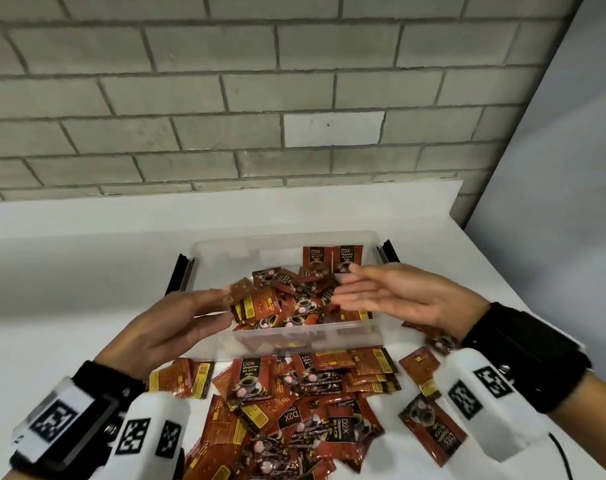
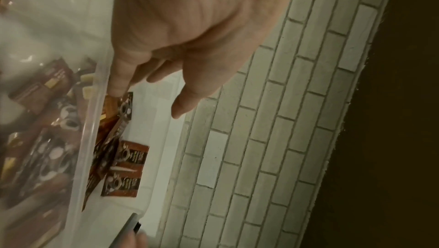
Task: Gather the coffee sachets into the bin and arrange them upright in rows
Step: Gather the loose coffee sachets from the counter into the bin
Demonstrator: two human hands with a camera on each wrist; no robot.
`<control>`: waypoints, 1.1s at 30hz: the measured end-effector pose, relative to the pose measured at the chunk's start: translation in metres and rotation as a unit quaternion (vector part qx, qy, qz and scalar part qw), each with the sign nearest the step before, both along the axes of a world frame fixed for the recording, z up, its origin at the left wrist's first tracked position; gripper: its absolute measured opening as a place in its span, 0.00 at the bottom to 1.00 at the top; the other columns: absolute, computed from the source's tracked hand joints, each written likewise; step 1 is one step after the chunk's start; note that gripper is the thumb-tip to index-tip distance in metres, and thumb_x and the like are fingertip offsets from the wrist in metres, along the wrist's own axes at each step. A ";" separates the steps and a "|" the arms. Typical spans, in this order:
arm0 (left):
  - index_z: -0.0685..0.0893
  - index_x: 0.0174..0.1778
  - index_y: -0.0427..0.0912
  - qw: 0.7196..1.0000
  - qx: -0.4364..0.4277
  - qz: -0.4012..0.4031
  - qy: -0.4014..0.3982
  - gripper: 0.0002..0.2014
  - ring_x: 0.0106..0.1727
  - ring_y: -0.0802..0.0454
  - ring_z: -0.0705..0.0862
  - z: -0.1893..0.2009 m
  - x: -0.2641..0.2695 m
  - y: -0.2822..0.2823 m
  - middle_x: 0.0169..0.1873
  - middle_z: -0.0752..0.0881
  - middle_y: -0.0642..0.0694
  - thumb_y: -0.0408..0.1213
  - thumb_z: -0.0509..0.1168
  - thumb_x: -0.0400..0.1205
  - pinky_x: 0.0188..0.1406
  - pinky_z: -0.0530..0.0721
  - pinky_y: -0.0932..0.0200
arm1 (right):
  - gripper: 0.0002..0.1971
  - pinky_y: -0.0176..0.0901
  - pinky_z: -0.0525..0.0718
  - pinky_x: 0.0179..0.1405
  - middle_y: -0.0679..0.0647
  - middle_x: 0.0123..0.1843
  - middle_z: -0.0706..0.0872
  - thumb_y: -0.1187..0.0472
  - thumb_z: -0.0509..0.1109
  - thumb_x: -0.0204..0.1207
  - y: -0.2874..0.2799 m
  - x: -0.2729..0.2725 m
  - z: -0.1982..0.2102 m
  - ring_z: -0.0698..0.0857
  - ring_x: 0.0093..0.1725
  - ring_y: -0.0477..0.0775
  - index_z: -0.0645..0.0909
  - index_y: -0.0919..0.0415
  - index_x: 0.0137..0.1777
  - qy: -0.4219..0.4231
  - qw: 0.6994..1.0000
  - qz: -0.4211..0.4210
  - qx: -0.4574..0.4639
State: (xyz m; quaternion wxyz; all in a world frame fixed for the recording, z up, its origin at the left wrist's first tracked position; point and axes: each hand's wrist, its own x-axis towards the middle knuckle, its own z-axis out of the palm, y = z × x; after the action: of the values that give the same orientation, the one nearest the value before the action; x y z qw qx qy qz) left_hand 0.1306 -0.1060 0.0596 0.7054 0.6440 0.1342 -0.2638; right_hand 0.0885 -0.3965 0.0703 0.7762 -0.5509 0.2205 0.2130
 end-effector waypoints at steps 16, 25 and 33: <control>0.86 0.43 0.67 0.881 0.425 -0.144 -0.150 0.15 0.49 0.47 0.86 -0.067 -0.072 0.134 0.50 0.88 0.46 0.35 0.70 0.79 0.50 0.81 0.52 | 0.54 0.63 0.60 0.76 0.63 0.84 0.53 0.27 0.68 0.65 -0.099 -0.039 -0.088 0.54 0.80 0.73 0.41 0.39 0.84 0.066 0.715 0.299 -0.628; 0.57 0.81 0.53 0.751 0.575 -0.273 -0.176 0.41 0.70 0.40 0.69 -0.114 -0.021 0.099 0.71 0.68 0.44 0.61 0.68 0.75 0.72 0.68 0.45 | 0.45 0.56 0.70 0.69 0.60 0.69 0.64 0.38 0.77 0.67 -0.084 -0.034 -0.092 0.67 0.70 0.68 0.57 0.52 0.77 0.032 0.725 0.255 -0.639; 0.80 0.48 0.39 0.856 0.455 -0.220 -0.107 0.19 0.41 0.51 0.83 -0.086 -0.014 0.103 0.43 0.87 0.44 0.46 0.78 0.72 0.35 0.78 0.61 | 0.42 0.52 0.83 0.57 0.54 0.53 0.85 0.34 0.85 0.44 -0.093 -0.042 -0.103 0.83 0.53 0.54 0.76 0.59 0.53 0.039 0.828 0.134 -0.544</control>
State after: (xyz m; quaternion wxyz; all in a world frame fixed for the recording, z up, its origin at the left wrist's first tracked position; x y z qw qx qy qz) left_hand 0.1161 -0.0026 -0.0266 0.2675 0.9300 0.0176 -0.2514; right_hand 0.0465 -0.4895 -0.0329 0.3058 -0.8990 0.2553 0.1818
